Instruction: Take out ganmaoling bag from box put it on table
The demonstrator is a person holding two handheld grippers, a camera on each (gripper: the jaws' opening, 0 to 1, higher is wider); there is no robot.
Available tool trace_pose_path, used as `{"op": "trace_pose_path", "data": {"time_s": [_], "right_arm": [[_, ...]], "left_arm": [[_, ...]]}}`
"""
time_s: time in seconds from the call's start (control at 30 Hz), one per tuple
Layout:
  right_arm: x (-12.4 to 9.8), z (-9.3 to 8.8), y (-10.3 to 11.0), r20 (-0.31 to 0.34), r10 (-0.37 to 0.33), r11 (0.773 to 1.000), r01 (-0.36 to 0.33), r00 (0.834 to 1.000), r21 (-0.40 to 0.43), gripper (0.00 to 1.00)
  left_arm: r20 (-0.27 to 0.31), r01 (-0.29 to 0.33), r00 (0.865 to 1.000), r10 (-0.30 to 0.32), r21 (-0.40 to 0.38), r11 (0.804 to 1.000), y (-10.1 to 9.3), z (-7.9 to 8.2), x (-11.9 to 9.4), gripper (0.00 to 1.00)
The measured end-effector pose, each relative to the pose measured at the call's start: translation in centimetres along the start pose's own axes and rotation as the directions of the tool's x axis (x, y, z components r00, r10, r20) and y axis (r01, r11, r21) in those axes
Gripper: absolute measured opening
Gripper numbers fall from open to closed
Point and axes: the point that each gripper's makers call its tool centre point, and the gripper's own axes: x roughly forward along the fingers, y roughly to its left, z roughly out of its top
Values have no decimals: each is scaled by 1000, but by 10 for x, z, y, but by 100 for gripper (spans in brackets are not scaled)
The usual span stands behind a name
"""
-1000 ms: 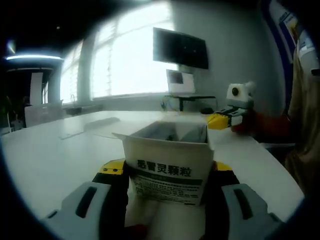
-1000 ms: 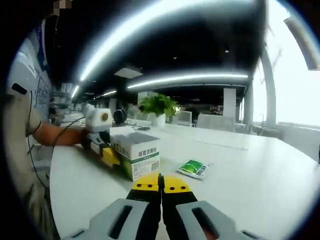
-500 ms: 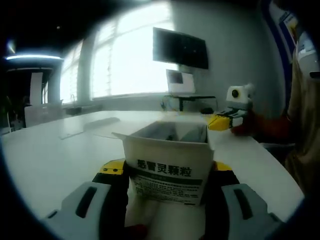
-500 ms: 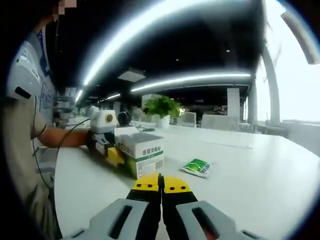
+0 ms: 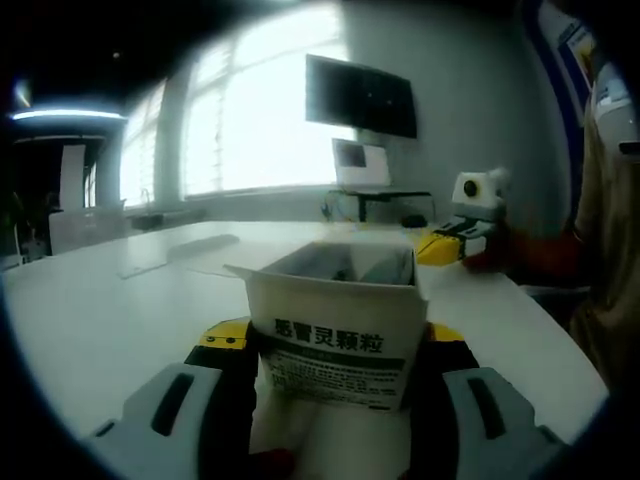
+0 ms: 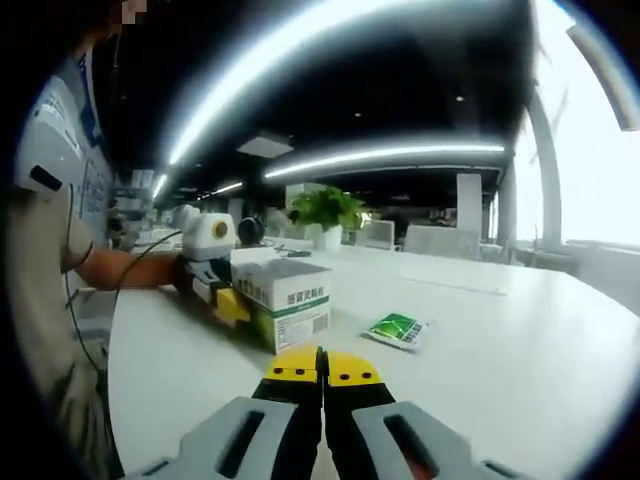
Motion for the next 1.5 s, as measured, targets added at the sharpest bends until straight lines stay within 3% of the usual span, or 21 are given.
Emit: {"op": "trace_pose_path", "data": {"time_s": [0.5, 0.7, 0.97, 1.5], "right_arm": [[0, -1, 0, -9, 2, 1000, -2, 1000, 1, 0], [1, -3, -2, -13, 14, 998, -13, 1000, 55, 0], [1, -4, 1, -21, 25, 999, -24, 999, 48, 0], [2, -1, 6, -13, 57, 993, -55, 998, 108, 0]], "left_arm": [[3, 2, 1000, -2, 3, 1000, 0, 0, 0, 51], [7, 3, 1000, -3, 4, 1000, -1, 1, 1, 51], [-1, 18, 1000, -18, -24, 1000, 0, 0, 1, 51], [-4, 8, 1000, -8, -16, 1000, -7, 1, 1, 51]]}}
